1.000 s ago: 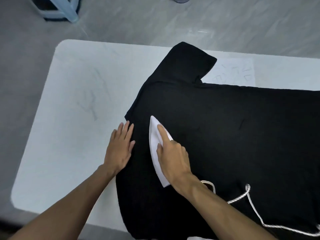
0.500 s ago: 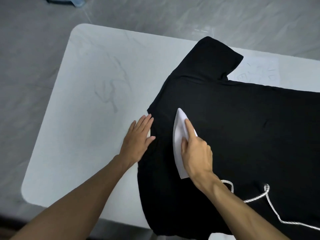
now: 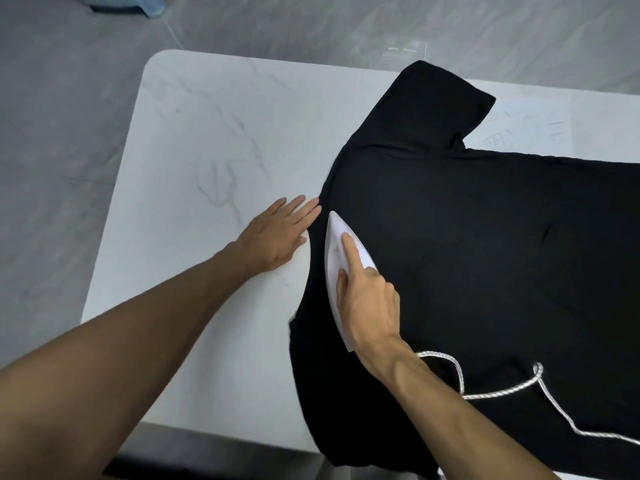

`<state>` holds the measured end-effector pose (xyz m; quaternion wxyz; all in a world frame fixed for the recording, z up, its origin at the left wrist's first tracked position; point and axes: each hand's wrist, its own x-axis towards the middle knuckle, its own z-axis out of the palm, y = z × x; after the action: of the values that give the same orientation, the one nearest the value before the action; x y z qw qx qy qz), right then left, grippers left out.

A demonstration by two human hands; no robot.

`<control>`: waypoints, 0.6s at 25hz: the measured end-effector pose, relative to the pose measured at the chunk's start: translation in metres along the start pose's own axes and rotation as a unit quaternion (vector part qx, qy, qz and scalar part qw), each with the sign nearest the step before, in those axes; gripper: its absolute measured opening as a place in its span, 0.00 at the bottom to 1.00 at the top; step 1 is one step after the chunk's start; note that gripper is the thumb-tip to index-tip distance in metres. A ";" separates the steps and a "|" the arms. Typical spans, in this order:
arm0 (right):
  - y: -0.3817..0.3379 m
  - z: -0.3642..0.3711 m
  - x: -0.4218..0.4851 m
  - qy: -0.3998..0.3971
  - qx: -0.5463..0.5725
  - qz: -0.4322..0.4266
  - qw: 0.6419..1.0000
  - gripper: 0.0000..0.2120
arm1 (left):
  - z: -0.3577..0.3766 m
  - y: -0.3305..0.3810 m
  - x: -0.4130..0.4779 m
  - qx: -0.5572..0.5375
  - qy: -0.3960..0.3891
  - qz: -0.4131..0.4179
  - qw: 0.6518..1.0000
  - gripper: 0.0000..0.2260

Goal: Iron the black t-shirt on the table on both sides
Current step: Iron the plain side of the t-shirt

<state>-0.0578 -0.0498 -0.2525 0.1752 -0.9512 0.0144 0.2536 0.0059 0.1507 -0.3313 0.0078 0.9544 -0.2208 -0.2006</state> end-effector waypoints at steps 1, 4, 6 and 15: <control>-0.002 -0.001 0.000 -0.002 0.001 0.000 1.000 0.29 | -0.001 0.002 0.000 0.003 -0.002 -0.003 1.000 0.26; -0.007 0.003 -0.001 -0.008 0.002 0.001 1.000 0.30 | -0.007 0.008 -0.002 -0.010 -0.006 -0.011 1.000 0.28; -0.008 0.007 -0.001 -0.005 -0.012 0.004 1.000 0.33 | -0.010 0.011 -0.002 -0.018 -0.012 -0.021 1.000 0.30; -0.006 0.004 -0.004 0.005 0.013 0.019 1.000 0.35 | -0.020 0.020 0.002 -0.009 -0.058 -0.052 0.997 0.29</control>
<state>-0.0625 -0.0427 -0.2515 0.1828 -0.9496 0.0365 0.2519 0.0066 0.1303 -0.3116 -0.0070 0.9512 -0.1691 -0.2580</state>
